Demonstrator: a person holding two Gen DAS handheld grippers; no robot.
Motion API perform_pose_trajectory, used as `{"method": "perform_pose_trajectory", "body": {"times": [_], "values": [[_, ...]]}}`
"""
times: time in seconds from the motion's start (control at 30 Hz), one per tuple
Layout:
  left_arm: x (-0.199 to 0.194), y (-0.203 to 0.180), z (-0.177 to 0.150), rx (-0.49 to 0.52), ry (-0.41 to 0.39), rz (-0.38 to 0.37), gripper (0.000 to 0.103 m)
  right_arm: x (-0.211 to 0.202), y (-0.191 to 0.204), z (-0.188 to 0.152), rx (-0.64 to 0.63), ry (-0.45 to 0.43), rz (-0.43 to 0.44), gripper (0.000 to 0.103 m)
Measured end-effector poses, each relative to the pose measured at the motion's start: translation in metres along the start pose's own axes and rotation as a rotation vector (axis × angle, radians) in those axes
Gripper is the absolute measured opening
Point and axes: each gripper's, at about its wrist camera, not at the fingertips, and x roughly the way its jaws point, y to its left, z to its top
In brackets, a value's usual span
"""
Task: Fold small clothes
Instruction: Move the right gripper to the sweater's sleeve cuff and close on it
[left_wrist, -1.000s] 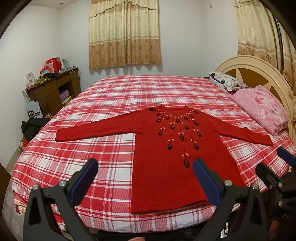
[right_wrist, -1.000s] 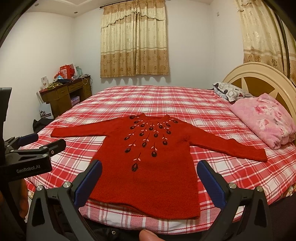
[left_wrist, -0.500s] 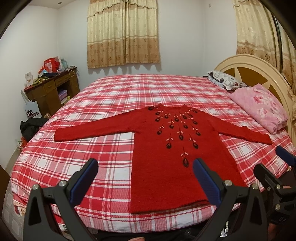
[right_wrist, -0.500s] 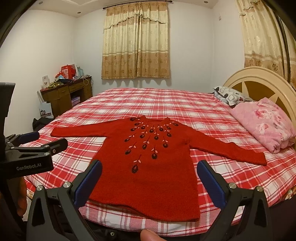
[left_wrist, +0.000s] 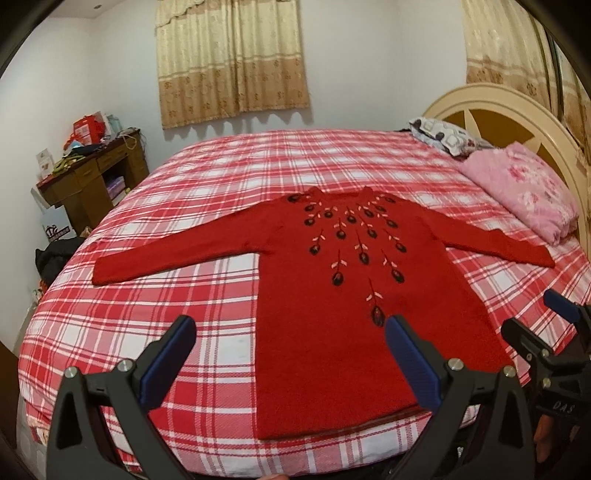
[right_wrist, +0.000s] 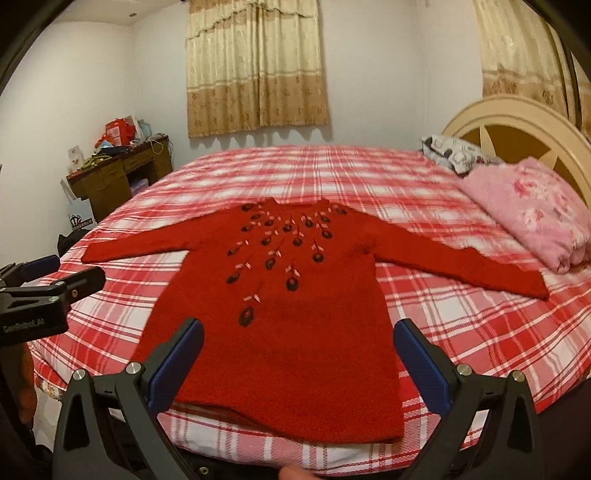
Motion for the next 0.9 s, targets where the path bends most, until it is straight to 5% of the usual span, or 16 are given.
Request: {"method": "perform_pose_trajectory", "body": {"times": [0.37, 0.7, 0.9], "values": [[0.058, -0.011, 0.015, 0.08, 0.06, 0.021, 0.103, 0.062, -0.047, -0.004, 0.026, 0.042, -0.057, 0.102], [0.129, -0.041, 0.028, 0.18, 0.101, 0.049, 0.103, 0.128, -0.139, 0.0, 0.179, 0.122, -0.125, 0.102], [0.159, -0.04, 0.039, 0.175, 0.101, 0.051, 0.103, 0.134, -0.21, 0.013, 0.27, 0.112, -0.274, 0.1]]}}
